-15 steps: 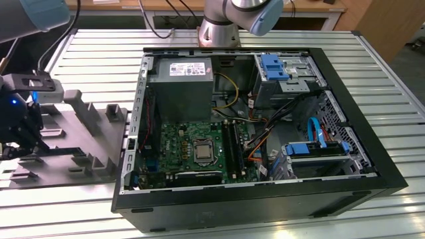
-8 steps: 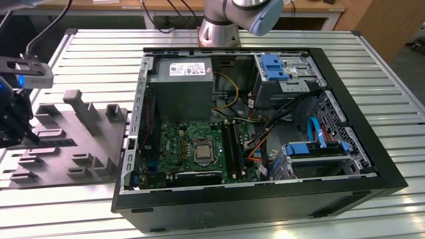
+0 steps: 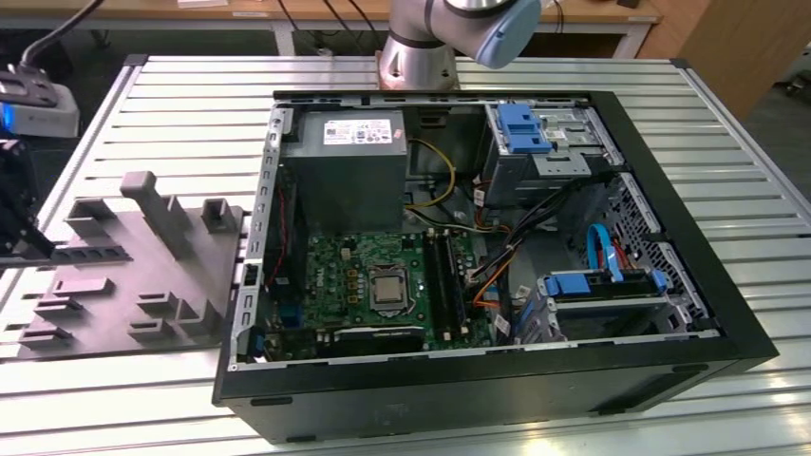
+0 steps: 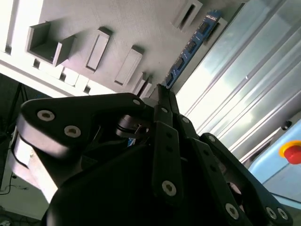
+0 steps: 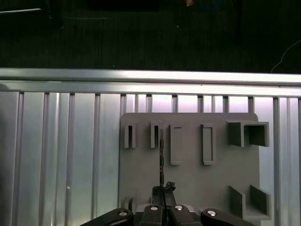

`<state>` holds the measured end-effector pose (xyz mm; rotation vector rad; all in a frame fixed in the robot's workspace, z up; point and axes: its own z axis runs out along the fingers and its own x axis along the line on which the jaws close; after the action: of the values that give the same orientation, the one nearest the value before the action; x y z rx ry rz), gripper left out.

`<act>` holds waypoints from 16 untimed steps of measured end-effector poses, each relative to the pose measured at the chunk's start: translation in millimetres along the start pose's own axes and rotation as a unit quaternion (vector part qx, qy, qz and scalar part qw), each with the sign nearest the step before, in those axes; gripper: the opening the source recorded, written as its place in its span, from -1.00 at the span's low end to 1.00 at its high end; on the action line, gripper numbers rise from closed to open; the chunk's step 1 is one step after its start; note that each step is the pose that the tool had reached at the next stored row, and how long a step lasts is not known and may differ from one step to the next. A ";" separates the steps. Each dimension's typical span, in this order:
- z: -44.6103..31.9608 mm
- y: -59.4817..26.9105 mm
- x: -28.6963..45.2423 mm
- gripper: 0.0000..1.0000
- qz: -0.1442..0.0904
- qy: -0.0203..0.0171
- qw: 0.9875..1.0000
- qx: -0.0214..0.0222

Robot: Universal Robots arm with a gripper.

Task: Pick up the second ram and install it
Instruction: 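Pick up the second ram and move it above second insertion slot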

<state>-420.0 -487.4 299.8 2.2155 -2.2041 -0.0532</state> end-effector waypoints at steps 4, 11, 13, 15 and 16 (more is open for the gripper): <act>-18.2 0.5 -0.3 -0.77 0.000 0.000 1.000 0.000; -50.1 1.6 -0.9 -0.77 0.000 0.000 1.000 0.000; -59.1 1.9 -1.0 -0.77 0.000 0.000 1.000 0.000; -68.1 2.2 -1.1 -0.77 0.000 0.000 1.000 0.000; -72.9 2.4 -1.2 -0.77 0.000 0.000 1.000 0.000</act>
<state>-419.8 -487.2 372.7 2.2156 -2.2041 -0.0534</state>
